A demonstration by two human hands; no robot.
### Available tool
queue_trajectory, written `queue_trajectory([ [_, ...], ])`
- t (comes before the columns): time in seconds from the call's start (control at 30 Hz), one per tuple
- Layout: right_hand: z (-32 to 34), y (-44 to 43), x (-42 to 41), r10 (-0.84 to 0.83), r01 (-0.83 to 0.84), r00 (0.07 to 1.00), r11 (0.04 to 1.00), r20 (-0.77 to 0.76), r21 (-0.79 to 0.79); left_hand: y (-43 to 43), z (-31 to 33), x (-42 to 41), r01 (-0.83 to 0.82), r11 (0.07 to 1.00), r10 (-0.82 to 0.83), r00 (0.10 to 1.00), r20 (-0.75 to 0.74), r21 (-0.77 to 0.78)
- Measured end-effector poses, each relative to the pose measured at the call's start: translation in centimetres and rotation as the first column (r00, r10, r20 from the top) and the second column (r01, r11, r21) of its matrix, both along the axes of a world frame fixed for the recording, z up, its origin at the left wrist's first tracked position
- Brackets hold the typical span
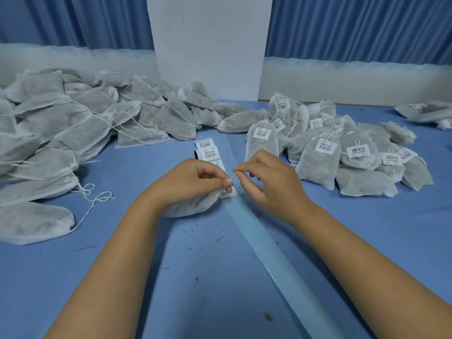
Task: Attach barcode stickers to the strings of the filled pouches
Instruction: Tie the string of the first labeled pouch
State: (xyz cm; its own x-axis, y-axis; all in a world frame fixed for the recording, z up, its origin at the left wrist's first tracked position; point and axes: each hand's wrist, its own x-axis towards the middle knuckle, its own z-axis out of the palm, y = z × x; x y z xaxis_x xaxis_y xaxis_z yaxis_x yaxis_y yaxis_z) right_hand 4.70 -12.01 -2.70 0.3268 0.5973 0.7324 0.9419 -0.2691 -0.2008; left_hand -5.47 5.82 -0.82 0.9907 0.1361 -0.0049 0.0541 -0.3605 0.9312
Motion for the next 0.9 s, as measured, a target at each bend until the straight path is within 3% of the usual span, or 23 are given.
queue_trajectory([
  [0.07,-0.3,0.1,0.3,0.073,-0.063,0.973,0.997,-0.217,0.053,-0.3,0.1,0.0,0.059,0.998,-0.059,0.998,-0.022,-0.015],
  [0.17,-0.7,0.5,0.2,0.195,-0.188,0.797,0.98,-0.571,0.073,-0.6,0.2,0.0,0.093,0.995,-0.092,0.995,-0.032,0.022],
  [0.23,-1.0,0.8,0.2,0.173,-0.201,0.726,0.979,-0.666,0.035,-0.7,0.2,0.0,0.074,0.997,-0.073,0.997,-0.032,0.004],
  [0.37,-0.8,0.7,0.5,0.141,-0.088,0.671,0.99,-0.728,0.111,-0.6,0.3,0.1,-0.003,0.999,0.003,1.0,-0.002,-0.044],
  [0.57,-0.3,0.7,0.1,0.28,-0.226,0.567,0.957,-0.774,0.181,-0.7,0.3,0.2,-0.022,0.994,0.025,0.999,0.027,-0.107],
  [0.73,-0.5,0.7,-0.1,0.31,-0.23,0.478,0.947,-0.822,0.223,-0.6,0.2,0.2,-0.015,0.99,0.016,1.0,0.011,-0.141],
  [0.9,-0.6,0.9,-0.4,0.319,-0.247,0.514,0.944,-0.796,0.218,-0.5,0.1,0.4,-0.006,0.992,0.009,1.0,0.016,-0.127],
])
